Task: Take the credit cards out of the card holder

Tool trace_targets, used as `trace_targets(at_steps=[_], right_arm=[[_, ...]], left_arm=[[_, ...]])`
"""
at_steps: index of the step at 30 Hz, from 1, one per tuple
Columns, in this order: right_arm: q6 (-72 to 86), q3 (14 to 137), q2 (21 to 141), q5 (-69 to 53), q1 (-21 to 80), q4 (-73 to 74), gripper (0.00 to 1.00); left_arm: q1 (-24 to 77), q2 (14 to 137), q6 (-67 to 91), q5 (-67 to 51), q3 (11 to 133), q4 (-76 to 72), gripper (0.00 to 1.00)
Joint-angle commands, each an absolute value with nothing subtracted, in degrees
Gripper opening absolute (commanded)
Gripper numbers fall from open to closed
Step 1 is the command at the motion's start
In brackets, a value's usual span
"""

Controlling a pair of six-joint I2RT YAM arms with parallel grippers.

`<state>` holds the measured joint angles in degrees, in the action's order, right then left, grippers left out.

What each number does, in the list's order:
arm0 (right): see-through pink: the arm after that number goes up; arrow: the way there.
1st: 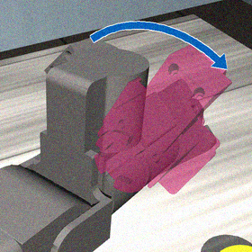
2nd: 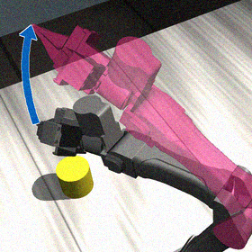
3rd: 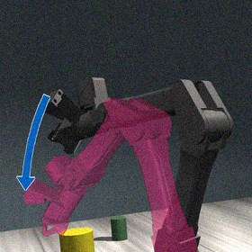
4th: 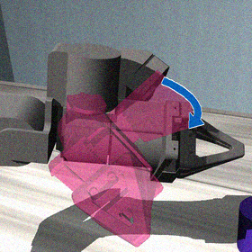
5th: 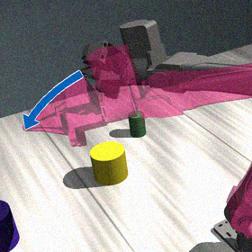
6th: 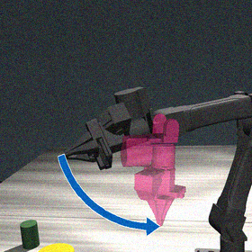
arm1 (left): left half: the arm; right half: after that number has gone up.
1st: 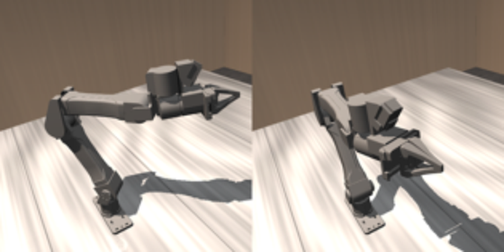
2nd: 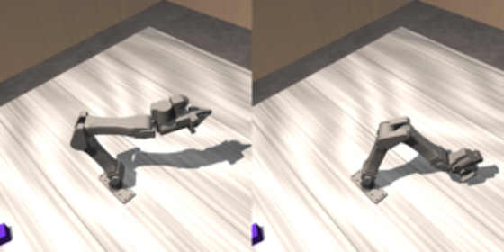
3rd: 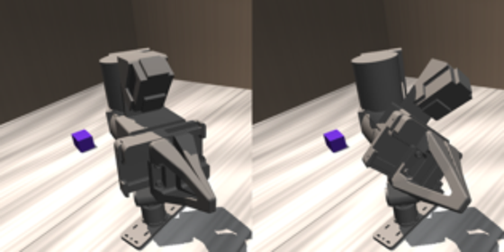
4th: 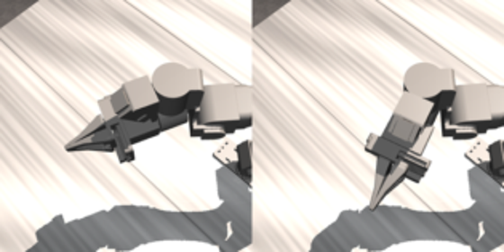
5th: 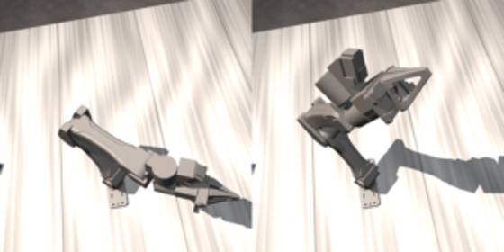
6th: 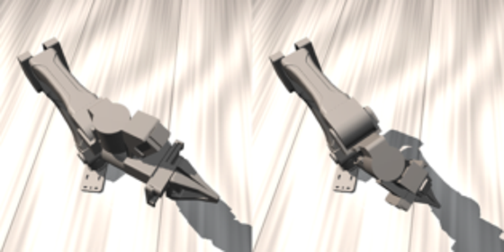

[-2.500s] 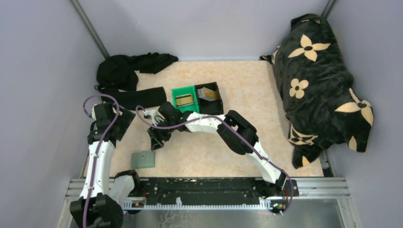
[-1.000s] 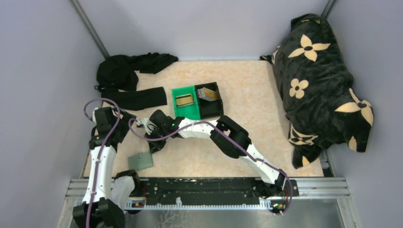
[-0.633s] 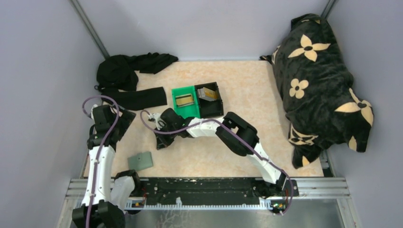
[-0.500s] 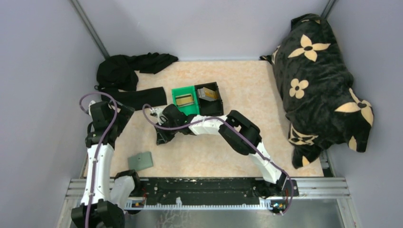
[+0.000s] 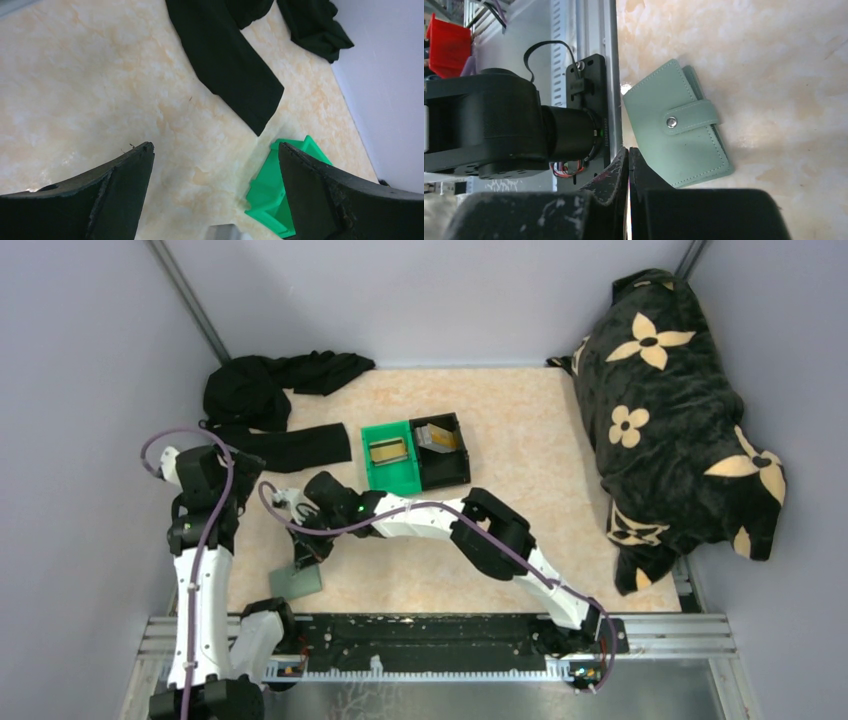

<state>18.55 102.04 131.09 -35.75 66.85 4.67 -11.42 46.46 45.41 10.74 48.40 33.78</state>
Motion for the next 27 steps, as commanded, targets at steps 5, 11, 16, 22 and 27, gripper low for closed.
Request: trace_targets(at_steps=[5,11,16,22,27], right_arm=[[14.2,110.47,138.49,-37.78,67.14,15.84,0.0],[13.99,111.56,141.65,-32.39,66.76,20.0,0.0],[16.8,101.49,134.52,-29.24,61.13,13.47,0.0],[16.68,91.66,126.71,-25.12,53.07,11.87,0.0],[14.91,84.4,118.06,-19.55,50.87,12.76,0.0]], left_arm=[[-11.78,47.64,44.9,15.03,55.44,34.35,0.99],[-11.76,47.95,44.02,13.4,56.29,33.62,0.99],[-11.56,47.34,43.43,12.31,54.0,32.59,0.99],[-10.99,47.84,41.87,9.08,51.08,29.34,0.99],[-10.27,48.96,40.24,4.94,47.59,26.3,0.99]])
